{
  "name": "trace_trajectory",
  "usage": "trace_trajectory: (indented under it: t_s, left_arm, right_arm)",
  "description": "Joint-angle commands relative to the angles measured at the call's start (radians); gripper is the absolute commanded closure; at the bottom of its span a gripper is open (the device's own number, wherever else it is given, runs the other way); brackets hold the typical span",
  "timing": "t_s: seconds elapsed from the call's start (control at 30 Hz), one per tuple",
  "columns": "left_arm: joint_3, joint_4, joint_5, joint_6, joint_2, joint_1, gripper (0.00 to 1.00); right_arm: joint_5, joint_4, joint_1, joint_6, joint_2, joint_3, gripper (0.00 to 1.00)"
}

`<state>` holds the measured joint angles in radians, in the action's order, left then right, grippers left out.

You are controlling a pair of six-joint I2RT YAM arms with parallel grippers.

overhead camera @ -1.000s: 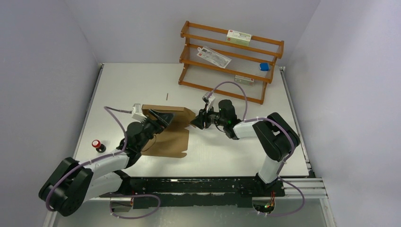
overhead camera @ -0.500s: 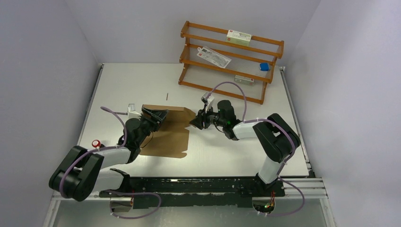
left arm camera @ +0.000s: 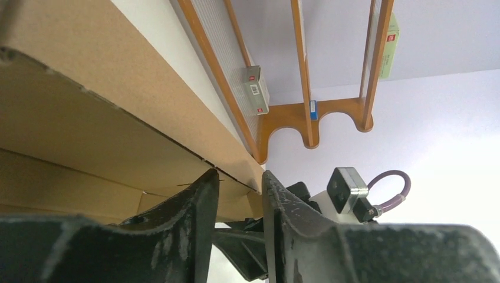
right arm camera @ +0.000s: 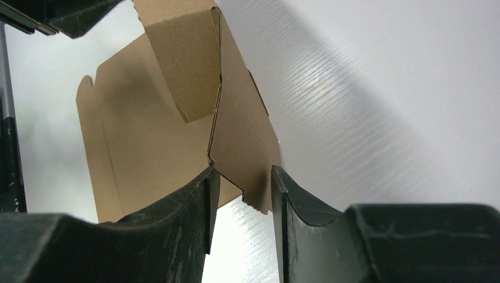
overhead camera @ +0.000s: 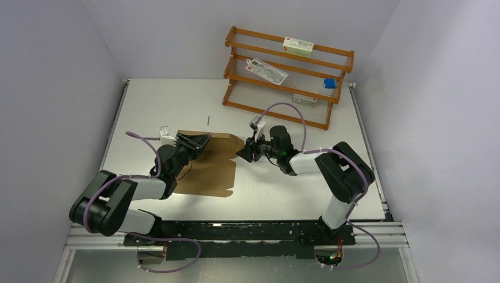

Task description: Fold the paper box

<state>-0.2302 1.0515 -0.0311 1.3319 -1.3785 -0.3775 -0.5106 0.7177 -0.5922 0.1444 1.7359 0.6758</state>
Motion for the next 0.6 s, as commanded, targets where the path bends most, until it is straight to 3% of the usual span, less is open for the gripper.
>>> trace_trajectory:
  t_s: [0.0,0.1,0.27,0.57]
  left_arm:
    - [-0.025,0.070,-0.017,-0.011,-0.001,0.009,0.66]
    - [-0.019,0.072,-0.021,-0.018,0.003,0.009,0.73]
    - [-0.004,0.080,-0.026,-0.020,0.013,0.009,0.76]
    - [0.025,0.073,-0.016,-0.045,0.067,-0.010,0.79]
  right_arm:
    - [0.026,-0.023,-0.016,-0.011,-0.029,-0.002,0.60]
    - [0.050,-0.023,-0.033,0.006,-0.040,-0.004,0.61]
    - [0.105,0.022,-0.078,0.046,-0.045,-0.026,0.63]
    - [0.427,0.054,-0.184,0.106,-0.040,-0.030,0.79]
